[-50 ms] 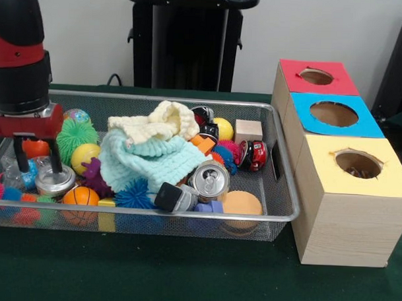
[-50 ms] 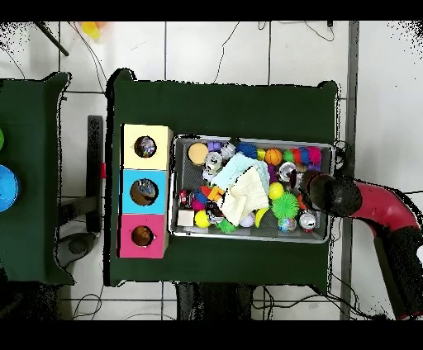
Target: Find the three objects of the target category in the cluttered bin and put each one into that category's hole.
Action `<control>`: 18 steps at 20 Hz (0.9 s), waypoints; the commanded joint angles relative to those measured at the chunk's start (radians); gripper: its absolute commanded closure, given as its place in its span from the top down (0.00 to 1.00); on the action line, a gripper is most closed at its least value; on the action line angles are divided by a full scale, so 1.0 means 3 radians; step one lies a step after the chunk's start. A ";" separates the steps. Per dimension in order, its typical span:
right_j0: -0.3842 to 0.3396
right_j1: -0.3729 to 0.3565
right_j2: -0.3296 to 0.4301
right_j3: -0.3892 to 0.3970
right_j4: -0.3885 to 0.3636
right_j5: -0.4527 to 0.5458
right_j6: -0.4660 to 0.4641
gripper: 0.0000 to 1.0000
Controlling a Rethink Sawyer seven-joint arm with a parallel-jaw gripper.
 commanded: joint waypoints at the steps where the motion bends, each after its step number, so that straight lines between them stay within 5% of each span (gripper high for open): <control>1: -0.0028 0.0264 0.0164 -0.0298 -0.0290 0.0225 -0.1125 1.00; 18: -0.0299 -0.0054 0.0056 0.0214 -0.0306 0.0016 -0.0797 1.00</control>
